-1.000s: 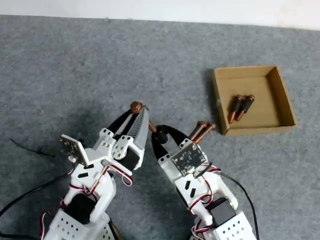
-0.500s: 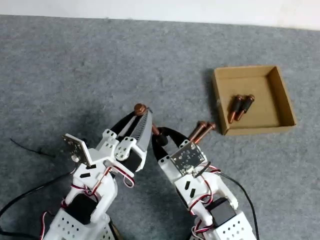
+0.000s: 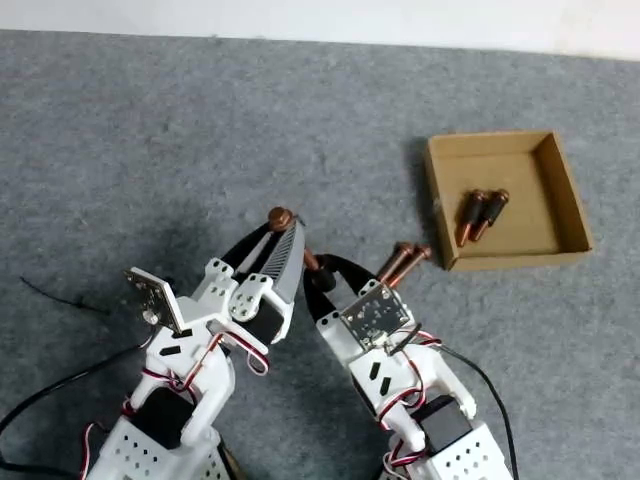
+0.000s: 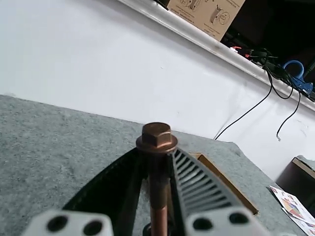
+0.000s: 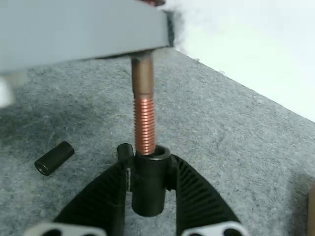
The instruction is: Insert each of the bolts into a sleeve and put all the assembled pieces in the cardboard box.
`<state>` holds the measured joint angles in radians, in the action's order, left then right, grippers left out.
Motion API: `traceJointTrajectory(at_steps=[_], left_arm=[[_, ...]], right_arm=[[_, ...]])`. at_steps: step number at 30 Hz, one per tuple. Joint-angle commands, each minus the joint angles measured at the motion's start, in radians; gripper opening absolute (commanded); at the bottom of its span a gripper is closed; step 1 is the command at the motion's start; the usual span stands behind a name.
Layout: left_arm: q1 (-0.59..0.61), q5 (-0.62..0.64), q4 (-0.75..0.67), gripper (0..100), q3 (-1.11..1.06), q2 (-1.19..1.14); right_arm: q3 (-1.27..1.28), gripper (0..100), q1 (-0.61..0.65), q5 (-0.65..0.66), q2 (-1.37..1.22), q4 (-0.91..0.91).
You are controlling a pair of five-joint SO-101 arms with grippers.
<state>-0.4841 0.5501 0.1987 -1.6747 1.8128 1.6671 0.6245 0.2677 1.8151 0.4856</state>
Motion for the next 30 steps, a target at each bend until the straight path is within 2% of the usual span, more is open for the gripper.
traceJointTrajectory(at_steps=[1, 22, 30], left_arm=[[-0.019, 0.011, 0.005, 1, -0.022, 0.002], [-0.025, 0.011, 0.029, 1, -0.022, 0.001], [-0.025, 0.011, 0.066, 1, -0.022, 0.001]], right_arm=[[0.147, 0.5, 0.018, 0.006, 0.024, -0.004], [0.097, 0.5, 0.031, 0.006, 0.024, -0.005], [0.097, 0.5, -0.018, 0.006, 0.024, -0.005]])
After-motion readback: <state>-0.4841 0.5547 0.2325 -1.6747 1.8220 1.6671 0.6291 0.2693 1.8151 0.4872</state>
